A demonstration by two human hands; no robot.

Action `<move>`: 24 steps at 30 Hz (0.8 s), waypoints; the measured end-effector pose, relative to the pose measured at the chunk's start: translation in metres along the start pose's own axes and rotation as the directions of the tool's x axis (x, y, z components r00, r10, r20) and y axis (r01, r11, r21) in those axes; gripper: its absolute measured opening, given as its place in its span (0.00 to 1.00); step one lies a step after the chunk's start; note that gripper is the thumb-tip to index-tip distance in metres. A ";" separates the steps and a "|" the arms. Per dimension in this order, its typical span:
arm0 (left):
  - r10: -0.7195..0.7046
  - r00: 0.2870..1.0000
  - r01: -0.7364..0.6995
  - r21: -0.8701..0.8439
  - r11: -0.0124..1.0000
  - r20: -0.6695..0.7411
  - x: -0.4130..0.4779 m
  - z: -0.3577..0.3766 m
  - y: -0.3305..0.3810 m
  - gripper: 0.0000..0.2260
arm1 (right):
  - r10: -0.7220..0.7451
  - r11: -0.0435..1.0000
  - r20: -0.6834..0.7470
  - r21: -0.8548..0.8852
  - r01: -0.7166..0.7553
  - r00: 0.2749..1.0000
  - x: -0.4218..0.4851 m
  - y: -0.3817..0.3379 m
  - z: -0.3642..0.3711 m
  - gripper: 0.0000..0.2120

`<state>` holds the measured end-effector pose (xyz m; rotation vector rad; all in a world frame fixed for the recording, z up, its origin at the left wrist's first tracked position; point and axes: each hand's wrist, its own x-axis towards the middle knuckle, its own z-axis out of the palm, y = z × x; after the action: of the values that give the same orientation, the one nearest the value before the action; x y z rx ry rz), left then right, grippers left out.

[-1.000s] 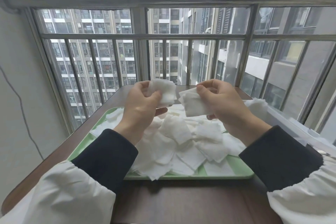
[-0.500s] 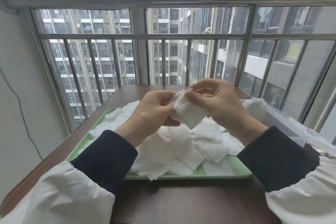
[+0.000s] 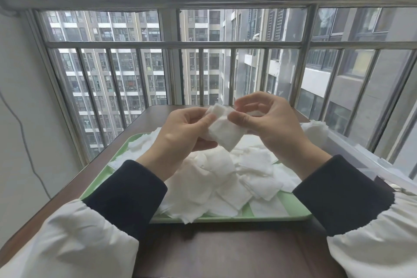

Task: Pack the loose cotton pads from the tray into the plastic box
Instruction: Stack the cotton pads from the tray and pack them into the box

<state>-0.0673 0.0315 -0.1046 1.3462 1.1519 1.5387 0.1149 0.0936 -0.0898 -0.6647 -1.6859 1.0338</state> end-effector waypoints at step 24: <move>0.109 0.994 -0.107 0.092 0.990 -0.015 -0.003 0.005 0.002 0.06 | 0.110 0.984 0.062 0.136 -0.118 0.992 0.000 0.001 -0.004 0.20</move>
<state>-0.0616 0.0285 -0.1038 1.4777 1.1912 1.5964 0.1191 0.0949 -0.0900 -0.6527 -1.6205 1.2488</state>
